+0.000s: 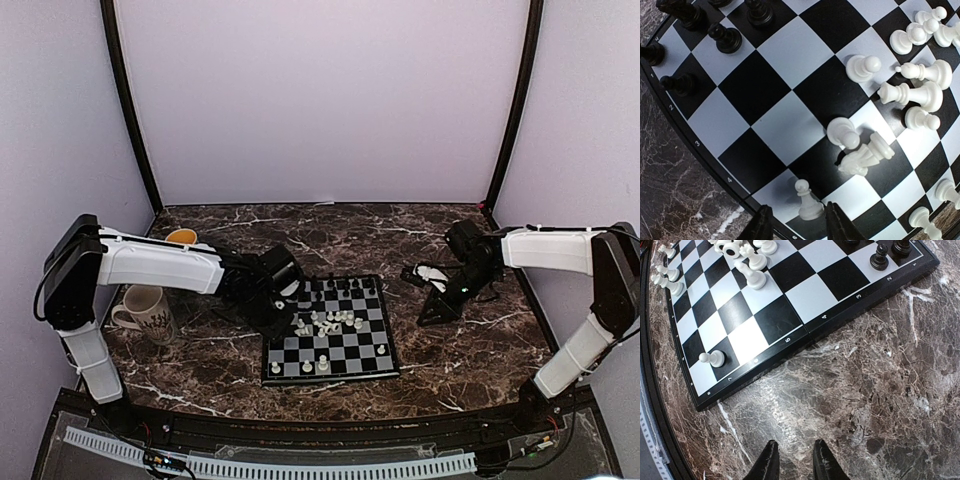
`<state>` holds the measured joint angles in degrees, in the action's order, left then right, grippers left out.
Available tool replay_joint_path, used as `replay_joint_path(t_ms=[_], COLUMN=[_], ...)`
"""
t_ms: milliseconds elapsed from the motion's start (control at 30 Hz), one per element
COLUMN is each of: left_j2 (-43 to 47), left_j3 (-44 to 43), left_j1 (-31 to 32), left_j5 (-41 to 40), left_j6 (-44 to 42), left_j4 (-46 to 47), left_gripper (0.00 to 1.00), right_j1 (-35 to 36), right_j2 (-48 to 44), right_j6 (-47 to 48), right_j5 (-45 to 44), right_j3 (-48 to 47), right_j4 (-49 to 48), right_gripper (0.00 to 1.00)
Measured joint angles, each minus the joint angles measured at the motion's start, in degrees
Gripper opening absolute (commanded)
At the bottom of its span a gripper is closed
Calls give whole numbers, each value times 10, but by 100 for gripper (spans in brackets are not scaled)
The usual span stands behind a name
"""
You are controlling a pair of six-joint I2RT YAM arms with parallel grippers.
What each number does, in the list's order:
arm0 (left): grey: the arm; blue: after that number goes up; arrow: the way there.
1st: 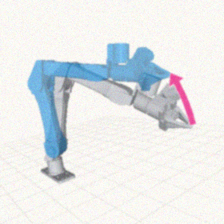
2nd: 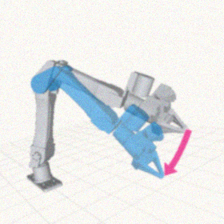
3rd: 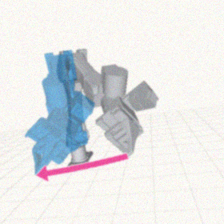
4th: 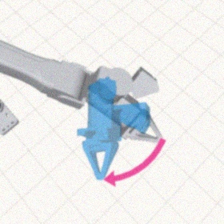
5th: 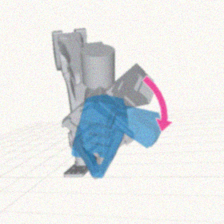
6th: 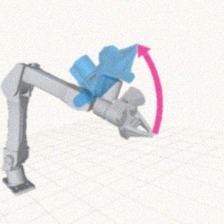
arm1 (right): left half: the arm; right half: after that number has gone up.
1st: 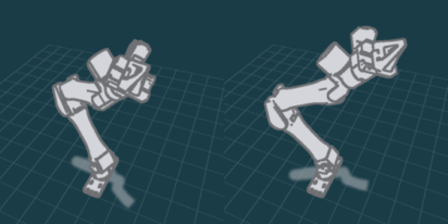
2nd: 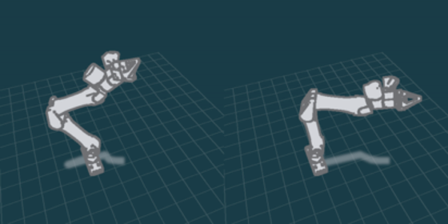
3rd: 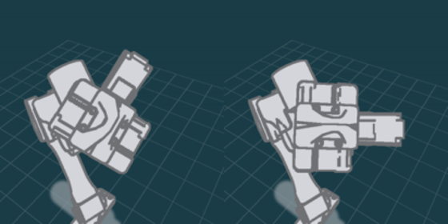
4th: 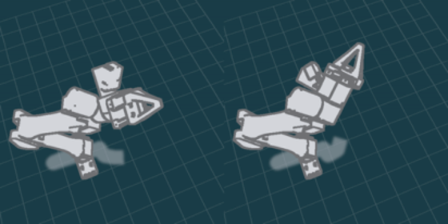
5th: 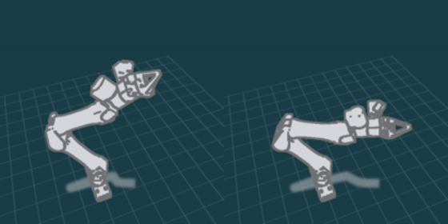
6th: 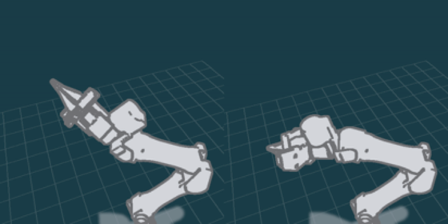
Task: Set up the chess pieces on the board
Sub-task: Pick up the pawn from the chessboard.
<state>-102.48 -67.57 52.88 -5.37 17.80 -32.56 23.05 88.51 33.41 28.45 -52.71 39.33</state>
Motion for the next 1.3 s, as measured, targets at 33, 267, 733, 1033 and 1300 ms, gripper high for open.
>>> replay_joint_path(t_ms=[33, 267, 733, 1033, 1300], left_j2=[-2, -10, -14, -14, 92], left_j3=[0, 0, 0, -2, 47], left_j1=[0, 0, -3, -6, -4], left_j5=[1, 2, 3, 5, 38], left_j6=[0, 4, 4, -17, -57], left_j4=[0, -1, -1, 0, 57], left_gripper=[36, 27, 15, 10, 10], right_j1=[0, 2, 2, 1, -6], right_j2=[0, 0, 4, -11, 12], right_j6=[0, 1, 2, -18, -81], right_j5=[0, 0, 0, 38, 116], right_j3=[0, 0, 0, -18, -208], right_j4=[0, 1, 2, 10, 59], right_gripper=[24, 24, 24, 20, 21])
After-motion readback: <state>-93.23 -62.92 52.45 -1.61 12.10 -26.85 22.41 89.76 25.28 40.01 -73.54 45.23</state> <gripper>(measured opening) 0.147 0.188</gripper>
